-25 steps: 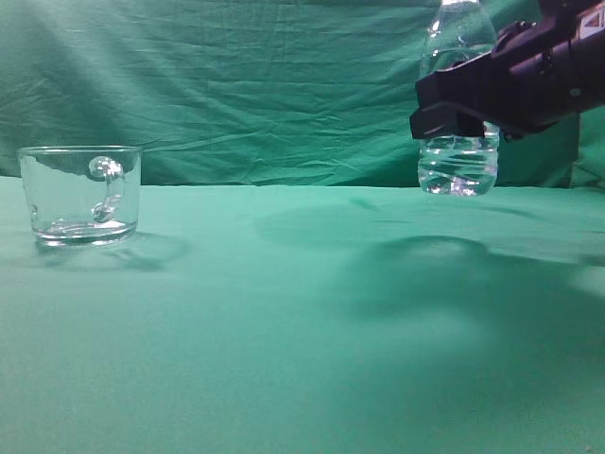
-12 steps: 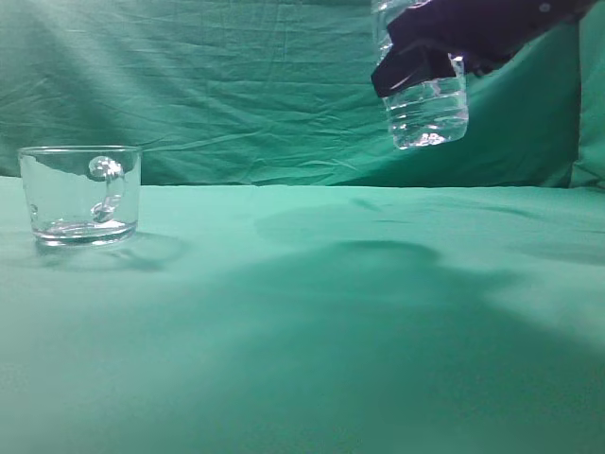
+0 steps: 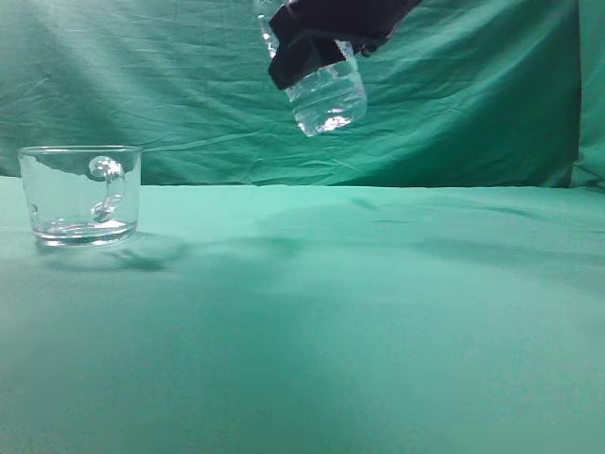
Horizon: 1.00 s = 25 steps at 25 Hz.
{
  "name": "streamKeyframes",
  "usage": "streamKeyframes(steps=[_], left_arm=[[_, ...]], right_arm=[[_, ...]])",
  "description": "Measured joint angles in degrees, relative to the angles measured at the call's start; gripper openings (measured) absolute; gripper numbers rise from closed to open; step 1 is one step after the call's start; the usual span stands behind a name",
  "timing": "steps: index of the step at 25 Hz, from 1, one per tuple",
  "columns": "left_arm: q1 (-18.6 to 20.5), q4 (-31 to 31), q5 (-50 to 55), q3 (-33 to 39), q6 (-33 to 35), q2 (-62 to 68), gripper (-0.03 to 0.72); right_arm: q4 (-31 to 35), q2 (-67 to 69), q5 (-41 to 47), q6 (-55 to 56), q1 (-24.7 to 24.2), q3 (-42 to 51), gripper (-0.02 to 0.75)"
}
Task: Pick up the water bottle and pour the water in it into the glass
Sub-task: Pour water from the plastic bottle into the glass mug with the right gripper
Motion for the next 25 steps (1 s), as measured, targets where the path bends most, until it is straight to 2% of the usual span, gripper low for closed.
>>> streamKeyframes(steps=[14,22,25], left_arm=[[0.0,0.0,0.0,0.0,0.0,0.0,0.000],[0.0,0.0,0.0,0.0,0.0,0.0,0.000],[0.0,0.0,0.0,0.0,0.0,0.0,0.000]], right_arm=[[-7.5,12.8,9.3,0.0,5.1,-17.8,0.308],[-12.8,18.1,11.9,0.0,6.5,-23.8,0.308],[-19.4,19.1,11.6,0.0,6.5,-25.0,0.308]])
